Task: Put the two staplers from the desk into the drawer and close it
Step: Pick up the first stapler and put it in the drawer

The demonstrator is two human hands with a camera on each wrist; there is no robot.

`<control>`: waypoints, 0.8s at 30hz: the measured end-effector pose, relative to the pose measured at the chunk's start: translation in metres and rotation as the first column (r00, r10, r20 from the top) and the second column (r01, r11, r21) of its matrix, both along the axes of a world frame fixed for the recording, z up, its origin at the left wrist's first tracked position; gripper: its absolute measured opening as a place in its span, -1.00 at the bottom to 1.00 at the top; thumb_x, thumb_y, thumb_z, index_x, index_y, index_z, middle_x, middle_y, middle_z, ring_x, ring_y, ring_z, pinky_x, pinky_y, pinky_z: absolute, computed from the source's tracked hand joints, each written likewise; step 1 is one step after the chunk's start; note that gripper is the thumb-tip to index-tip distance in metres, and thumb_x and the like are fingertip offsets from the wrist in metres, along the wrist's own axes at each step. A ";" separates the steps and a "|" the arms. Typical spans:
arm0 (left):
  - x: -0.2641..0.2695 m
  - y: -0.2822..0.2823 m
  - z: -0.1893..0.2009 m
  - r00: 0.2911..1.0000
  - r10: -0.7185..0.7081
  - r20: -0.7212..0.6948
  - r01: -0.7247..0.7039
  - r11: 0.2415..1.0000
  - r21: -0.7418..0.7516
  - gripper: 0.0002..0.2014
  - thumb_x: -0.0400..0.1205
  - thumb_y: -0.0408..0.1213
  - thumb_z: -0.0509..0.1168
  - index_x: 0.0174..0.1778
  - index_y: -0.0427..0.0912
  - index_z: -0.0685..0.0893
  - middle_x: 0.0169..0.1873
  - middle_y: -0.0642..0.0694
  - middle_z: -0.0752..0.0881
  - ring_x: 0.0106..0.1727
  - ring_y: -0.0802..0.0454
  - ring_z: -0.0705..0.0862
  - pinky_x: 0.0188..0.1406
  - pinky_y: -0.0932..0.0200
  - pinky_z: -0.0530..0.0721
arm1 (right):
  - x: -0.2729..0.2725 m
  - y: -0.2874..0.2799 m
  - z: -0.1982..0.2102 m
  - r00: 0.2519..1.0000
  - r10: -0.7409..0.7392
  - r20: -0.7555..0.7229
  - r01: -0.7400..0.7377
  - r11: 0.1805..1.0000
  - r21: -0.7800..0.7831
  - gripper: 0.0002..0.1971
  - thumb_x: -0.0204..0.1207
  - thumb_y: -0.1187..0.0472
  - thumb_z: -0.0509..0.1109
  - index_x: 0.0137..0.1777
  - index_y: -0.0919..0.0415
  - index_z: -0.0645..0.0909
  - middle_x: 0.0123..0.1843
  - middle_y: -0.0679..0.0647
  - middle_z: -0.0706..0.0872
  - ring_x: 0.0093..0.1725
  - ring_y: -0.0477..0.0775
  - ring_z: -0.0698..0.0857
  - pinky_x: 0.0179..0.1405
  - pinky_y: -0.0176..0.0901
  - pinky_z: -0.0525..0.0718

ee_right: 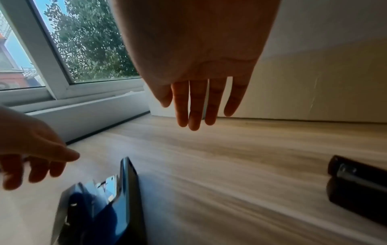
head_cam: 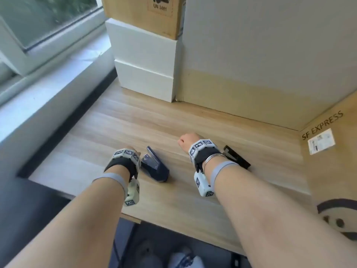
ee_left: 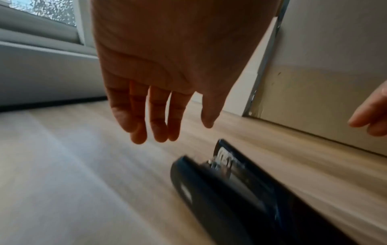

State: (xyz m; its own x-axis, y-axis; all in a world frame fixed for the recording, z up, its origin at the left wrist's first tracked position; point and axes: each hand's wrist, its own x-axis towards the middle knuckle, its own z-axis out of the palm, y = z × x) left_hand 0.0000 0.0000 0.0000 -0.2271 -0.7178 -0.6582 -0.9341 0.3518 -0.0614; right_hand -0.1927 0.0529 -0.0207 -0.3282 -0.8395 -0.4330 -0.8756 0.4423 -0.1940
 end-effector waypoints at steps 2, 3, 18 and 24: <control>0.003 0.003 -0.010 0.996 -0.062 0.061 0.059 0.996 0.060 -0.44 0.64 -0.21 0.25 0.59 -0.10 0.34 0.49 -0.20 0.51 0.46 -0.21 0.54 0.44 -0.08 0.54 | 0.003 0.003 -0.010 0.999 -0.039 0.034 0.038 0.999 0.039 -0.59 0.69 0.15 0.02 0.16 0.31 0.68 0.21 0.30 0.74 0.02 0.26 0.67 0.00 -0.07 0.57; 0.004 0.006 -0.014 0.992 -0.096 0.079 0.088 0.991 0.097 -0.31 0.58 -0.24 0.31 0.64 -0.02 0.22 0.51 -0.19 0.47 0.47 -0.20 0.53 0.43 -0.08 0.56 | 0.005 0.005 -0.015 0.997 -0.058 0.053 0.055 0.997 0.057 -0.61 0.70 0.18 0.03 0.19 0.30 0.67 0.22 0.30 0.73 0.03 0.25 0.67 0.00 -0.08 0.58; -0.032 0.021 -0.045 0.971 -0.207 0.117 0.200 0.978 0.068 -0.31 0.46 -0.18 0.35 0.52 -0.16 0.29 0.42 -0.28 0.51 0.45 -0.33 0.50 0.44 -0.18 0.52 | -0.006 0.021 -0.060 0.998 0.059 -0.028 -0.053 0.980 0.190 -0.59 0.70 0.12 0.02 0.11 0.30 0.68 0.16 0.28 0.75 -0.09 0.19 0.56 -0.11 -0.11 0.48; -0.056 0.016 -0.058 0.990 0.106 -0.094 -0.111 0.993 -0.045 -0.48 0.66 -0.21 0.16 0.54 -0.26 0.27 0.41 -0.28 0.54 0.38 -0.26 0.58 0.26 -0.12 0.54 | -0.019 0.025 -0.059 0.998 0.067 -0.017 -0.062 0.975 0.213 -0.61 0.69 0.17 0.03 0.13 0.30 0.70 0.16 0.25 0.76 0.00 0.24 0.66 -0.03 -0.04 0.56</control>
